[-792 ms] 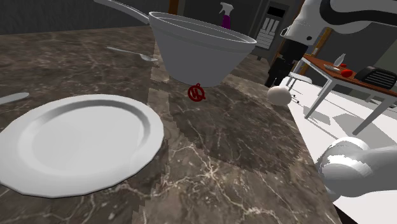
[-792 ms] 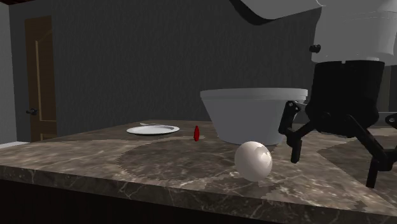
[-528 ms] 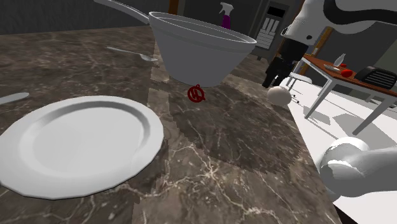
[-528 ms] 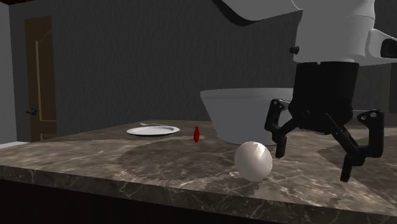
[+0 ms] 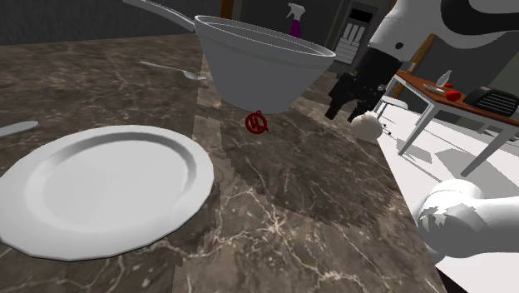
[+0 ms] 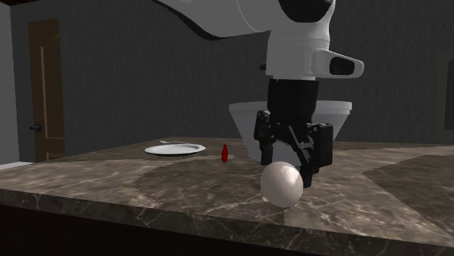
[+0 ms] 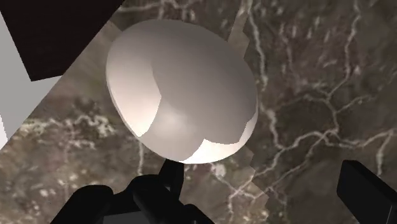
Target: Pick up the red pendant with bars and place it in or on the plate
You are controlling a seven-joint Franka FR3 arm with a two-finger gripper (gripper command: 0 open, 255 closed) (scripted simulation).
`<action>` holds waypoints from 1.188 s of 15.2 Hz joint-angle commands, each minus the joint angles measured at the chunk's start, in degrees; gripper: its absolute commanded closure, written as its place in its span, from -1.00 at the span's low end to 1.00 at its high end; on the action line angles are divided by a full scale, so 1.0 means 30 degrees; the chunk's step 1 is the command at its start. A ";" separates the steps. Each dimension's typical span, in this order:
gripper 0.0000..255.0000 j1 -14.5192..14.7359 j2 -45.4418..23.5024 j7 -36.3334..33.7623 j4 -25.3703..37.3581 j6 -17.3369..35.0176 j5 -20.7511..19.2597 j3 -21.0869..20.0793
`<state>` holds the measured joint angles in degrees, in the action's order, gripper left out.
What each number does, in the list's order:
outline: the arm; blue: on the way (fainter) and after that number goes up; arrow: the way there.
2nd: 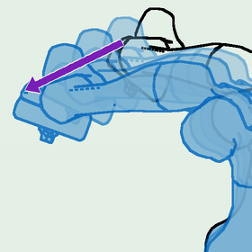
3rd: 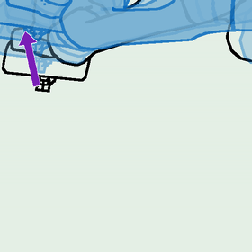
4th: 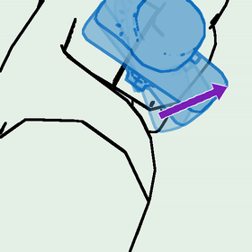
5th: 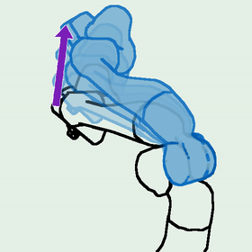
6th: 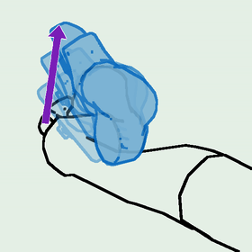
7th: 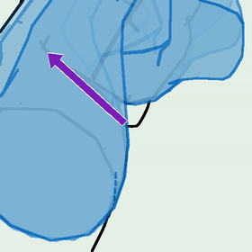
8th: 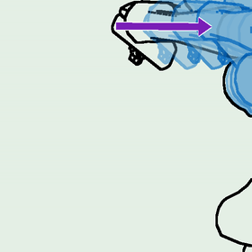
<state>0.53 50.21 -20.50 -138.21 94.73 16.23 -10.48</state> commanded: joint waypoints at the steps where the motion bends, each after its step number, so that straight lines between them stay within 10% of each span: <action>1: -1.00 -0.0059 0.0017 -0.1846 0.0224 0.0342 0.0853 -0.1028; 18: -1.00 -0.3265 -0.3885 -1.4743 0.5484 0.4393 0.3855 -0.9755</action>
<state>-8.82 38.94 -63.93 -121.86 107.42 27.78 -39.23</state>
